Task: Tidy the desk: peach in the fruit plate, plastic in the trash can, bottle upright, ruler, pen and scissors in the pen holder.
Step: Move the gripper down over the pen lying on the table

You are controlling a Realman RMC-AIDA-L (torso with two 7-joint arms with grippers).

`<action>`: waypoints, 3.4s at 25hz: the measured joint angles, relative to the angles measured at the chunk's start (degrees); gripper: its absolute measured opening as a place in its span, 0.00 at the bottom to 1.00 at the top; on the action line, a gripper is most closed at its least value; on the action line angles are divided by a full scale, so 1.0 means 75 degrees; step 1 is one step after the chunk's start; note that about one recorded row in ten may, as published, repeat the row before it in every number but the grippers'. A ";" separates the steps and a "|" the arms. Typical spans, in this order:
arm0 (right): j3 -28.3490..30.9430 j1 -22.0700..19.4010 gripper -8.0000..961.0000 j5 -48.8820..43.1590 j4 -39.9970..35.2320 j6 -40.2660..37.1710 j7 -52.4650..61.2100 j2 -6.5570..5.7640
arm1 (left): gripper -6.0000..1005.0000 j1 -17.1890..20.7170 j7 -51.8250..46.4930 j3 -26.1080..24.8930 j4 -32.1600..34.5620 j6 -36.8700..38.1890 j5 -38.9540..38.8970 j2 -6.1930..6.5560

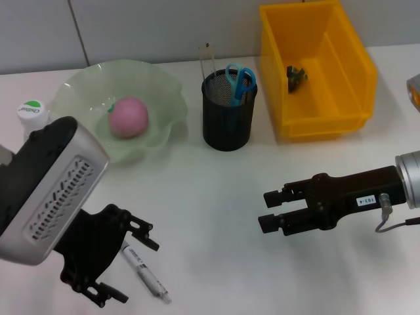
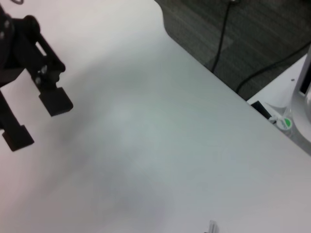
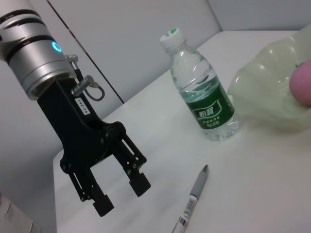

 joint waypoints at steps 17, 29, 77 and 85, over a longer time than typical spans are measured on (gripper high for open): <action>-0.0025 0.0157 0.74 -0.0021 -0.0033 0.0162 0.0090 -0.0011 | 0.78 -0.0651 0.0289 0.0585 -0.1104 -0.0984 0.1006 -0.0152; -0.0023 0.0166 0.74 -0.0033 -0.0049 0.0161 0.0119 -0.0023 | 0.78 -0.0817 0.0232 0.1159 -0.1545 -0.1631 0.1401 -0.0183; -0.0150 0.0218 0.73 -0.0044 -0.0049 0.0156 0.0393 -0.0011 | 0.61 -0.1519 0.0076 0.3092 -0.1641 -0.1954 0.2383 -0.0221; -0.0153 0.0245 0.73 -0.0044 -0.0057 0.0153 0.0394 -0.0011 | 0.58 -0.1598 0.0101 0.3201 -0.1790 -0.1995 0.2382 -0.0228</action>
